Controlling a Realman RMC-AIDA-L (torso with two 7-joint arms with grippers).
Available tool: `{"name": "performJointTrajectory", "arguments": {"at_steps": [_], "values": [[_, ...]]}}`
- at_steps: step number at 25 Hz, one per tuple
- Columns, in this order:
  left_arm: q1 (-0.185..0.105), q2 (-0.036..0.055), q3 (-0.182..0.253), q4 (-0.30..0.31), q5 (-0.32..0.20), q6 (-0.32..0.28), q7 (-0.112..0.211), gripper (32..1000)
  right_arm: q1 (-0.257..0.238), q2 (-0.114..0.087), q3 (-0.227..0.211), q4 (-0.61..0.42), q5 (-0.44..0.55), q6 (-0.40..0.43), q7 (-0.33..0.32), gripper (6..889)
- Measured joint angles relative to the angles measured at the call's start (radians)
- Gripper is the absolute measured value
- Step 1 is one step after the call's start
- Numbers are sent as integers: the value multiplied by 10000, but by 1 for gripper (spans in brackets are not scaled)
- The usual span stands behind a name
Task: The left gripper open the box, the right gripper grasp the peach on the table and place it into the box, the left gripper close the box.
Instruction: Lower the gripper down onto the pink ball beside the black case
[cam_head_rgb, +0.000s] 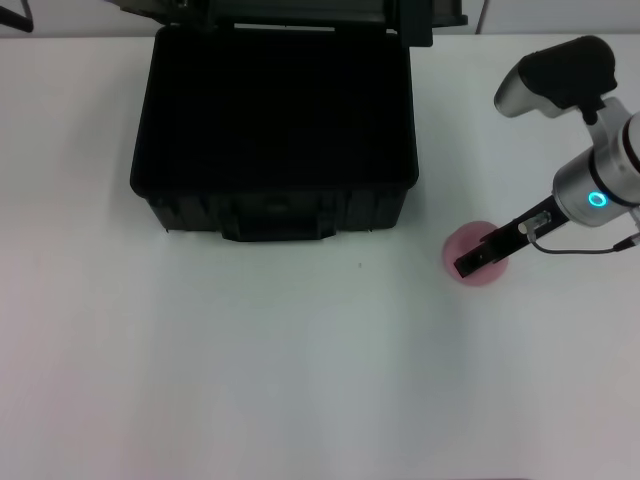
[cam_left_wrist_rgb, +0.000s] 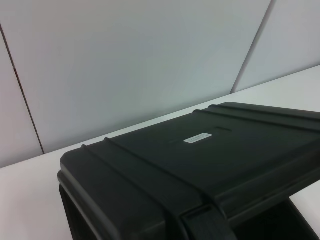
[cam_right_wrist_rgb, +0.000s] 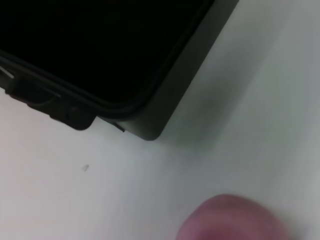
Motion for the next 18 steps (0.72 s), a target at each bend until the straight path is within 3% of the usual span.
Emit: {"name": "performJointTrajectory", "arguments": {"at_steps": [18], "values": [[-8, -10, 0, -27, 0, 14, 5, 407, 40, -15, 27, 94, -3, -28, -1, 736]]}}
